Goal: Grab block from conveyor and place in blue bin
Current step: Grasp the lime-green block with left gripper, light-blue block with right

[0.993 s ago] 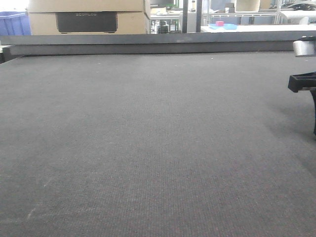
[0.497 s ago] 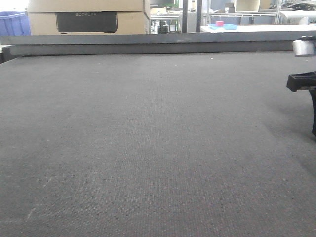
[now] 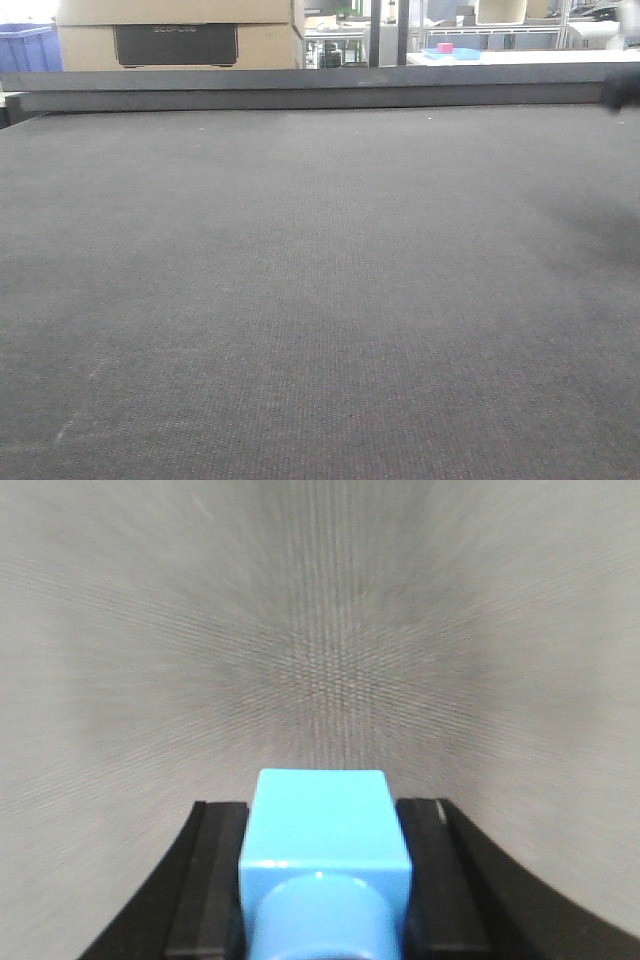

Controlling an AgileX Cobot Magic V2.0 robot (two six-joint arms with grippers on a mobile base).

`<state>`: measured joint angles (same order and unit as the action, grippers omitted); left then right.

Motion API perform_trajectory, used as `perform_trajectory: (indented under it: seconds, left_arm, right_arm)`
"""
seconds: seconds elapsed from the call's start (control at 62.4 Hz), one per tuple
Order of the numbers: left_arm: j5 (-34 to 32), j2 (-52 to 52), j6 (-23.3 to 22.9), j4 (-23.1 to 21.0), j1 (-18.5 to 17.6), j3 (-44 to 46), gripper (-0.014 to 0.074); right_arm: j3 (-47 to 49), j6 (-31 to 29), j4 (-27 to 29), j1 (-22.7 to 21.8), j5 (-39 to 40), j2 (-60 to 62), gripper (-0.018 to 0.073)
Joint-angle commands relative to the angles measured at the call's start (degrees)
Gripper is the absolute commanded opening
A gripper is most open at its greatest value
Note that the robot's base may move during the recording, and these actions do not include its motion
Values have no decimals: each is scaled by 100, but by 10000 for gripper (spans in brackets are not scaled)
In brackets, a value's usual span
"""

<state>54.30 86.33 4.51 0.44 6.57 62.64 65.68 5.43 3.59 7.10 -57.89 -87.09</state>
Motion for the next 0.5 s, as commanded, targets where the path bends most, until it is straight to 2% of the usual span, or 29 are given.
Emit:
perform_trajectory:
  seconds: [0.0,0.144,0.256,0.32,0.481]
  left_arm:
    - [-365,-490,2,-165,14,-7,-111]
    - [-1396,-1029,2,-709,-90,-159,-111]
    - [-2157,-1355,35,-696,-467,-407,-111]
    - [-2519,-1587,254,-681,-755,-615,-111]
    - [-3080,-2132,326,-637,-1403,-1056,-111]
  right_arm:
    - [52,-211,-28,-12,284,386,-167]
    - [-39,-211,-28,-12,1056,824,-167]
    - [-239,-255,-28,-12,1481,1108,-167]
    - [-459,-327,-40,-12,1735,1258,-167]
    - [-1258,-404,-123,-12,2508,1818,-167]
